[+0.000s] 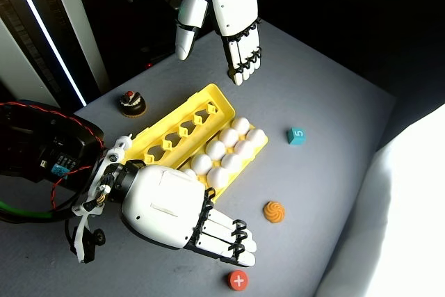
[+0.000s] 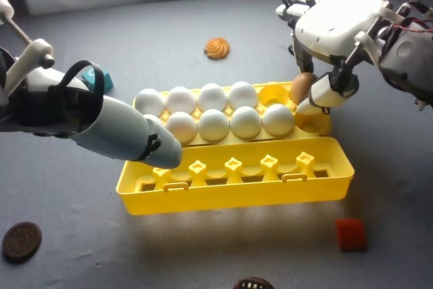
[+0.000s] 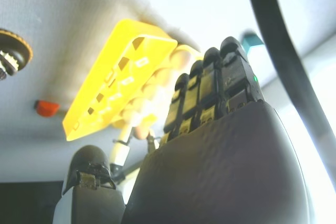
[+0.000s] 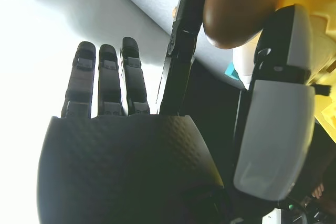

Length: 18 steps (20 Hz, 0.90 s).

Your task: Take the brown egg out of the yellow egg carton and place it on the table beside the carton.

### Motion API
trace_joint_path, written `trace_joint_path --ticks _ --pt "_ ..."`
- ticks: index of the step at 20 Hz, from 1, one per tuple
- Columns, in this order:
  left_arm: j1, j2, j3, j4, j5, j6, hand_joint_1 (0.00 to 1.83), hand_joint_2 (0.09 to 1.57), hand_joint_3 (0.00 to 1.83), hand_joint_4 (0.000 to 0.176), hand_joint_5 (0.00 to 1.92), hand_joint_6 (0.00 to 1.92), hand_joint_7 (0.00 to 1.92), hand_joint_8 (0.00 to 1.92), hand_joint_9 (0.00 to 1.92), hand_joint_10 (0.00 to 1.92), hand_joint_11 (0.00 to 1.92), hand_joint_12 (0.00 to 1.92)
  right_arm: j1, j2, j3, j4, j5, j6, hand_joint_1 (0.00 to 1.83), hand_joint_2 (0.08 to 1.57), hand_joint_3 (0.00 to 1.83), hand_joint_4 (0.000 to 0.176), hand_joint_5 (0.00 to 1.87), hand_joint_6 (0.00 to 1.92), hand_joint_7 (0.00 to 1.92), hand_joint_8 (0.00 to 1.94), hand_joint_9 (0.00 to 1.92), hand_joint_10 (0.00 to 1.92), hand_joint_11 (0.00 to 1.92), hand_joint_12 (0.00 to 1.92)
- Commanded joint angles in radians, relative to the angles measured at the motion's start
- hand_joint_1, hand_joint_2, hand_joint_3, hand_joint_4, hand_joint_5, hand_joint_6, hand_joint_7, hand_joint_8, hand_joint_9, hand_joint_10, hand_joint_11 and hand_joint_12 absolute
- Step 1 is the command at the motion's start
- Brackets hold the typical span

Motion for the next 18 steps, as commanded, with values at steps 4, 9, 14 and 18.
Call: trace_joint_path --ticks 4,9,14,18 --pt "-0.005 0.000 0.002 0.046 -0.018 -0.003 0.00 1.04 0.02 0.000 0.00 0.00 0.00 0.00 0.00 0.00 0.00 0.00 0.014 0.004 -0.001 -0.043 0.087 0.002 1.07 1.03 0.00 0.176 1.18 0.64 0.14 0.00 0.00 0.00 0.00 0.00" --pt "-0.005 0.000 0.002 0.046 -0.018 -0.003 0.00 1.03 0.01 0.000 0.00 0.00 0.00 0.00 0.00 0.00 0.00 0.00 0.043 0.015 -0.011 -0.043 0.091 -0.007 1.08 1.02 0.00 0.176 1.21 0.59 0.12 0.00 0.00 0.00 0.00 0.00" --pt "-0.005 0.000 0.002 0.046 -0.018 -0.003 0.00 1.03 0.01 0.000 0.00 0.00 0.00 0.00 0.00 0.00 0.00 0.00 0.076 0.068 -0.047 -0.046 0.105 -0.041 1.10 1.01 0.00 0.145 1.23 0.57 0.15 0.00 0.00 0.00 0.00 0.00" --pt "-0.006 -0.001 0.003 0.046 -0.018 -0.003 0.00 1.04 0.01 0.000 0.00 0.00 0.00 0.00 0.00 0.00 0.00 0.00 0.053 0.127 -0.065 -0.046 0.106 -0.056 1.11 1.01 0.00 0.100 1.23 0.56 0.13 0.00 0.00 0.00 0.00 0.00"
